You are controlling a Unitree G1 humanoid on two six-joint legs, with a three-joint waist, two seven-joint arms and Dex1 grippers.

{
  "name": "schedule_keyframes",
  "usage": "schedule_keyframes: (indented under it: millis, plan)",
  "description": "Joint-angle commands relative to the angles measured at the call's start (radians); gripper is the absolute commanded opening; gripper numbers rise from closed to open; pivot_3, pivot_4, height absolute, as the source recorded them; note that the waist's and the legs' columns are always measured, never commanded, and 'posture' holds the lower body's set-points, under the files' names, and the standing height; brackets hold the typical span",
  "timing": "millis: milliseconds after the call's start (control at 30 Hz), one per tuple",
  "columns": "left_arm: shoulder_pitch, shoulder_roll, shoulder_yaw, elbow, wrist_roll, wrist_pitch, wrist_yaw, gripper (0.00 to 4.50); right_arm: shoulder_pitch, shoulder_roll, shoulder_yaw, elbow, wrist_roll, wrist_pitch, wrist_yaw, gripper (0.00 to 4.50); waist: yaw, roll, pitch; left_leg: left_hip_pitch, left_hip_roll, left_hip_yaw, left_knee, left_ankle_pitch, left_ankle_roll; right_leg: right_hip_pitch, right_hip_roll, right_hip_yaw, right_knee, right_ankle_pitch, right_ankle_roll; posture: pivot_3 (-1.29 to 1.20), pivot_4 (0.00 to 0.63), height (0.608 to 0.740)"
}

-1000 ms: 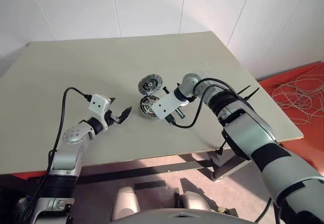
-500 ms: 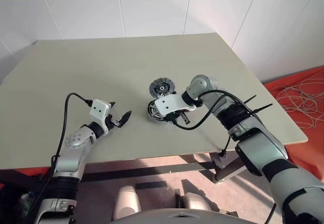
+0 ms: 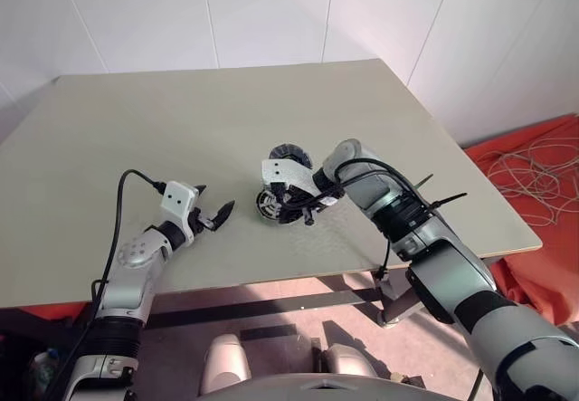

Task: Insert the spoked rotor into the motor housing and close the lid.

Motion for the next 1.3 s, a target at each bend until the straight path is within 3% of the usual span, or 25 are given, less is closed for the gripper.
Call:
schedule_keyframes:
  millis: [33,200,300,533,633,767,900,1167,1300]
  plan:
    - [-0.008,0.004,0.001,-0.051,-0.002,-0.001,0.005,4.5,-0.047,0.033,-0.027,0.017,0.045,-0.011,-0.044,0.75,0.0,0.0,0.0,0.001,0.0,0.0,0.0,0.0,-0.001,0.0,0.0,0.0,0.001,0.0,0.0,0.0,0.0,0.74]
    - [-0.008,0.01,0.005,-0.085,-0.007,0.028,0.012,4.5,-0.053,0.05,-0.037,0.057,0.056,-0.067,-0.141,2.39,0.006,0.0,0.0,0.001,-0.001,0.0,0.0,0.001,-0.002,0.0,-0.001,0.0,0.003,0.0,0.0,0.0,0.0,0.74]
    - [-0.012,0.01,0.004,-0.095,-0.008,0.043,0.014,4.5,-0.052,0.044,-0.047,-0.007,0.104,-0.064,-0.111,3.39,0.005,0.0,0.0,0.001,-0.002,0.0,0.0,0.001,-0.002,0.001,-0.001,0.001,0.003,0.0,0.0,0.0,0.0,0.74]
    - [-0.021,0.011,0.005,-0.101,-0.008,0.06,0.014,4.5,-0.081,-0.011,-0.106,-0.238,0.268,-0.089,0.009,3.39,0.005,0.0,0.0,0.001,-0.001,0.0,-0.001,0.001,-0.002,0.0,0.0,0.001,0.002,0.0,0.0,0.0,0.0,0.74]
    - [-0.022,0.008,0.005,-0.1,-0.006,0.059,0.014,4.5,-0.048,-0.077,-0.122,-0.294,0.335,-0.332,0.11,3.39,0.008,0.0,0.0,0.001,-0.001,0.0,-0.001,0.001,-0.001,0.0,-0.001,0.001,0.002,0.0,0.0,0.0,0.0,0.74]
    - [-0.024,0.008,0.003,-0.091,-0.003,0.053,0.011,4.5,-0.027,-0.192,-0.02,-0.229,0.237,-0.585,0.149,3.39,0.009,-0.001,0.0,0.002,-0.002,0.0,0.0,0.001,-0.001,0.003,-0.001,0.001,0.002,0.0,0.0,0.0,0.0,0.74]
    - [-0.03,0.009,0.002,-0.079,-0.002,0.047,0.006,4.5,-0.063,-0.206,0.054,-0.069,0.102,-0.771,0.04,3.39,0.001,-0.001,0.0,0.003,-0.001,0.0,0.001,0.001,-0.001,0.002,-0.001,0.001,0.003,0.0,0.001,0.0,0.0,0.74]
    - [-0.033,0.006,-0.002,-0.062,0.001,0.035,0.002,4.5,-0.125,-0.159,0.094,0.161,-0.029,-0.913,-0.067,3.39,0.001,-0.001,0.0,0.0,-0.001,0.0,0.001,0.0,0.0,0.0,-0.001,0.001,0.003,0.0,0.0,0.0,0.0,0.74]
    - [-0.03,0.003,-0.003,-0.074,0.0,0.04,0.007,4.5,-0.157,-0.155,0.101,0.22,-0.051,-0.963,-0.051,3.39,0.002,-0.001,0.0,-0.001,-0.001,0.0,0.002,0.0,0.0,-0.001,-0.001,0.001,0.002,0.0,0.0,0.0,0.0,0.74]
